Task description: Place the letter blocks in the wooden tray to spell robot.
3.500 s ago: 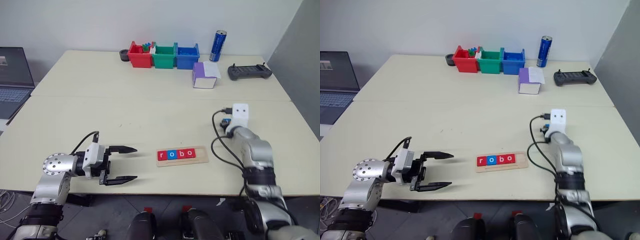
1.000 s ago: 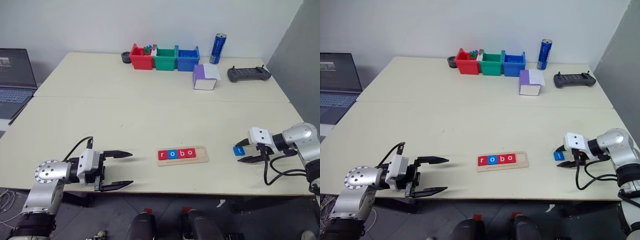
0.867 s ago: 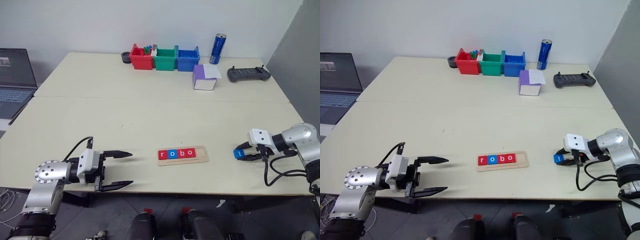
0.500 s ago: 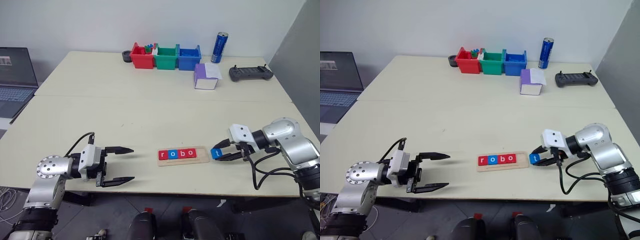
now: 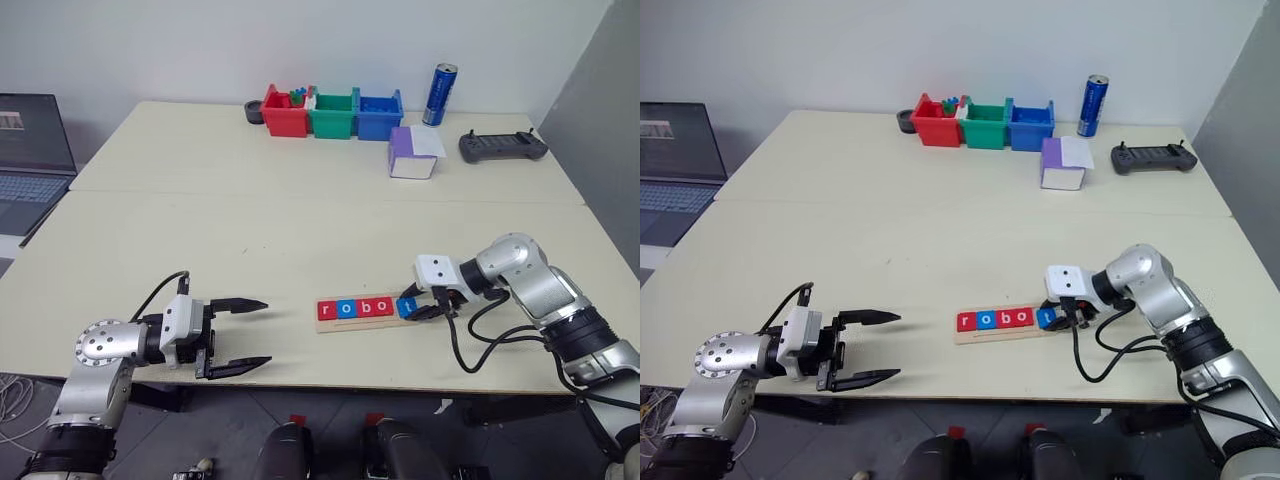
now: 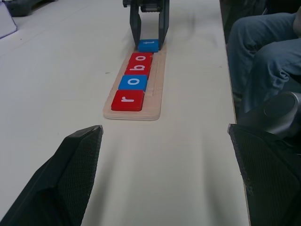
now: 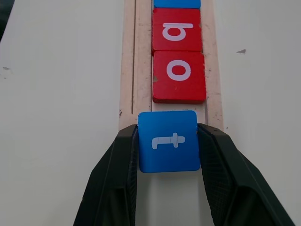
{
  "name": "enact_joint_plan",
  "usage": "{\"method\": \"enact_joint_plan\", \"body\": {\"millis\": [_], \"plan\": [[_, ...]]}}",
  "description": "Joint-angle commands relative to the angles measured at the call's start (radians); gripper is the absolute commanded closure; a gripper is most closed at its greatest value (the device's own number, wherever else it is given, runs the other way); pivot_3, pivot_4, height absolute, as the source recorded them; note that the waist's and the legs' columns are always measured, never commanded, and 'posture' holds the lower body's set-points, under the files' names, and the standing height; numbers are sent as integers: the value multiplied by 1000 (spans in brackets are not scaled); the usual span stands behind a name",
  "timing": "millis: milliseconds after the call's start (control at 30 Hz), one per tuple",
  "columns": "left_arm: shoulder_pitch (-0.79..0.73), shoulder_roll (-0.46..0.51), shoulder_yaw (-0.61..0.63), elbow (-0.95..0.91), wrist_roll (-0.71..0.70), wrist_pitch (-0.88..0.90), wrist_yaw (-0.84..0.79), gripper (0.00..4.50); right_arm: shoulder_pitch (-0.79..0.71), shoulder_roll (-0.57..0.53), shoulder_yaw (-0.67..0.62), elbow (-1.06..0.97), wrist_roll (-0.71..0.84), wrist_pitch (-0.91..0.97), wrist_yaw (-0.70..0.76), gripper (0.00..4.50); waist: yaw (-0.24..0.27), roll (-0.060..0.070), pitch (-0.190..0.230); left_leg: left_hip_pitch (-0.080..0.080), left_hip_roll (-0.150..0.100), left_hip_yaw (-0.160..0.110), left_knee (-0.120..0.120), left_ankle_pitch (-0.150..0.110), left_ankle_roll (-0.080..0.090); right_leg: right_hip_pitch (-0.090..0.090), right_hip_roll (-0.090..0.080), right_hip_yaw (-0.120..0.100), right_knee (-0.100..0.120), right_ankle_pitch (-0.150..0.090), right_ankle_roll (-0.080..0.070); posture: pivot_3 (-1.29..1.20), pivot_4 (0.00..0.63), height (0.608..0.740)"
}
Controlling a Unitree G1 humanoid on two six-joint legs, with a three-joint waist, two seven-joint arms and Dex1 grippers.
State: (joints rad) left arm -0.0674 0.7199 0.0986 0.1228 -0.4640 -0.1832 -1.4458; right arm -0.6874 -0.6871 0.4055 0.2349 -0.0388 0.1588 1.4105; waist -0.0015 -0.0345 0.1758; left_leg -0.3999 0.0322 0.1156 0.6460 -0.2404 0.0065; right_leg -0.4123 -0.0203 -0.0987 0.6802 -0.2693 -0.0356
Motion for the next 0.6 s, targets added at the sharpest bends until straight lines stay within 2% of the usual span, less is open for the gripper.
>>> {"method": "enact_joint_plan", "body": {"millis": [33, 600], "plan": [[8, 12, 28, -36, -10, -16, 8, 0, -30, 8, -4, 4, -13, -18, -8, 3039, 0, 0, 0, 0, 0, 0, 0, 0, 0, 0, 0, 0, 0, 0, 0, 0, 150, 740], [14, 22, 38, -42, -10, -15, 12, 0, -59, 39, 7, 23, -38, -24, -3, 3039, 0, 0, 0, 0, 0, 0, 0, 0, 0, 0, 0, 0, 0, 0, 0, 0, 150, 740]]}}
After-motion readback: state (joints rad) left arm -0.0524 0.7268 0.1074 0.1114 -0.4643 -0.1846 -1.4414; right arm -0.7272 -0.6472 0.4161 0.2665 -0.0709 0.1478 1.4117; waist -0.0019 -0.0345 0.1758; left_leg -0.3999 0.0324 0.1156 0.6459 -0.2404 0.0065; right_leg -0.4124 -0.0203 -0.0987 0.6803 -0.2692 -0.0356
